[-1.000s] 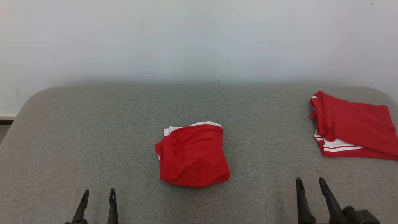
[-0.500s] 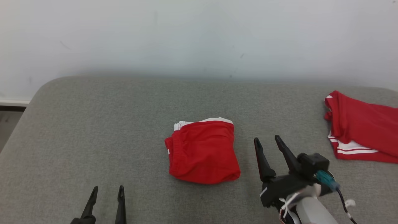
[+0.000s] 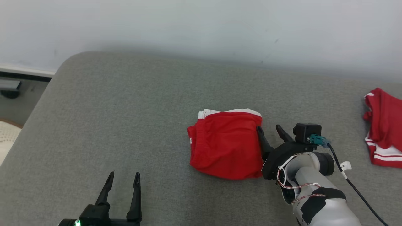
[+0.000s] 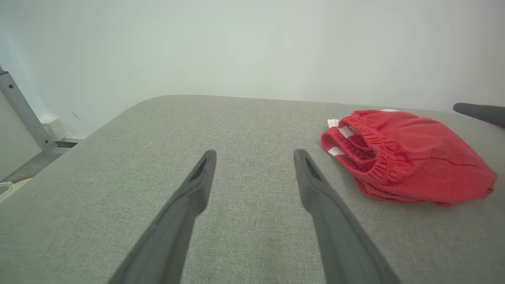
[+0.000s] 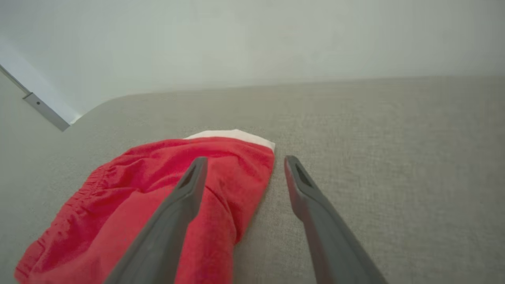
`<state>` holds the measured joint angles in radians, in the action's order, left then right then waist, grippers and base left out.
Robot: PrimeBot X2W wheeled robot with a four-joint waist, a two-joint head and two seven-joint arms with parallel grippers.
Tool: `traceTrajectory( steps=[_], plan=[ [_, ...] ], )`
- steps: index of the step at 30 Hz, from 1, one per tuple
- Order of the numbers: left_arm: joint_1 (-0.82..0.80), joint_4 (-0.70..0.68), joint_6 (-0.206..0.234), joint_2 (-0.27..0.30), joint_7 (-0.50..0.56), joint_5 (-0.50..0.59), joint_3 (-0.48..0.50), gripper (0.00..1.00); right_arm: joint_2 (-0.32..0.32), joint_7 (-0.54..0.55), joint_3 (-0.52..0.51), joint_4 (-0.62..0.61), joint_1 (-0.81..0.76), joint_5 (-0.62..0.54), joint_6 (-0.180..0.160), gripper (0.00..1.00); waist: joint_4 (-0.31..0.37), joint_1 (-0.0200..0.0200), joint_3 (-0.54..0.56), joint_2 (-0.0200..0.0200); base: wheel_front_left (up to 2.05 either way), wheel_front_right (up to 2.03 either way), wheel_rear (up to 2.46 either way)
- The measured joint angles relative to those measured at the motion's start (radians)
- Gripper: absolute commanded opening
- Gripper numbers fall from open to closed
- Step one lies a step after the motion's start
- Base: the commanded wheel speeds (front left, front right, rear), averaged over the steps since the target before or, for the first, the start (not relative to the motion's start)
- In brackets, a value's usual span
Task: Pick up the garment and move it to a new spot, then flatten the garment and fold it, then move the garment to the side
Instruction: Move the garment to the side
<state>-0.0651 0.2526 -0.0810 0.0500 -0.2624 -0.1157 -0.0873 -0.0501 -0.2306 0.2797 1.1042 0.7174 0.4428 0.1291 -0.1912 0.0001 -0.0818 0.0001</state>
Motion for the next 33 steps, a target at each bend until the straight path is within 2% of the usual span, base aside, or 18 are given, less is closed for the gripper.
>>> traceTrajectory(
  steps=[10, 19, 20, 21, 25, 28, 33],
  plan=[
    [-0.027, 0.017, 0.005, 0.0, 0.0, -0.01, -0.025, 1.0, 0.0, 0.081, 0.079, 0.113, 0.022, 0.217, 0.0, 1.0, -0.046, 0.0001, -0.025, 0.0, 0.0, 0.0, 0.0],
    [-0.059, 0.028, 0.011, 0.0, 0.0, -0.028, -0.049, 1.0, -0.002, 0.097, 0.155, 0.152, 0.041, 0.309, 0.0, 1.0, -0.08, -0.0001, -0.048, -0.0001, 0.0, 0.0, 0.0],
    [-0.059, 0.029, 0.011, 0.0, 0.0, -0.028, -0.05, 1.0, -0.002, 0.092, 0.162, 0.154, 0.042, 0.316, 0.0, 0.47, -0.082, -0.0001, -0.05, -0.0001, 0.0, 0.0, 0.0],
    [-0.059, 0.03, 0.012, 0.0, 0.0, -0.028, -0.05, 1.0, -0.003, 0.081, 0.172, 0.158, 0.043, 0.315, 0.0, 0.0, -0.084, -0.0001, -0.052, -0.0001, 0.0, 0.0, 0.0],
    [-0.058, 0.033, 0.015, 0.0, 0.0, -0.028, -0.043, 1.0, -0.001, 0.049, 0.208, 0.173, 0.051, 0.297, 0.001, 0.0, -0.08, -0.0001, -0.056, 0.0, 0.0, 0.0, 0.0],
    [-0.047, 0.033, 0.016, 0.0, 0.0, -0.027, -0.03, 1.0, -0.008, 0.008, 0.241, 0.181, 0.062, 0.21, 0.001, 0.0, -0.063, -0.0001, -0.049, -0.0001, 0.0, 0.0, 0.0],
    [-0.037, 0.031, 0.009, 0.0, 0.0, -0.026, -0.022, 1.0, -0.07, -0.014, 0.269, 0.184, 0.064, 0.135, 0.001, 0.0, -0.03, -0.0001, -0.039, 0.0, 0.0, 0.0, 0.0]
  ],
)
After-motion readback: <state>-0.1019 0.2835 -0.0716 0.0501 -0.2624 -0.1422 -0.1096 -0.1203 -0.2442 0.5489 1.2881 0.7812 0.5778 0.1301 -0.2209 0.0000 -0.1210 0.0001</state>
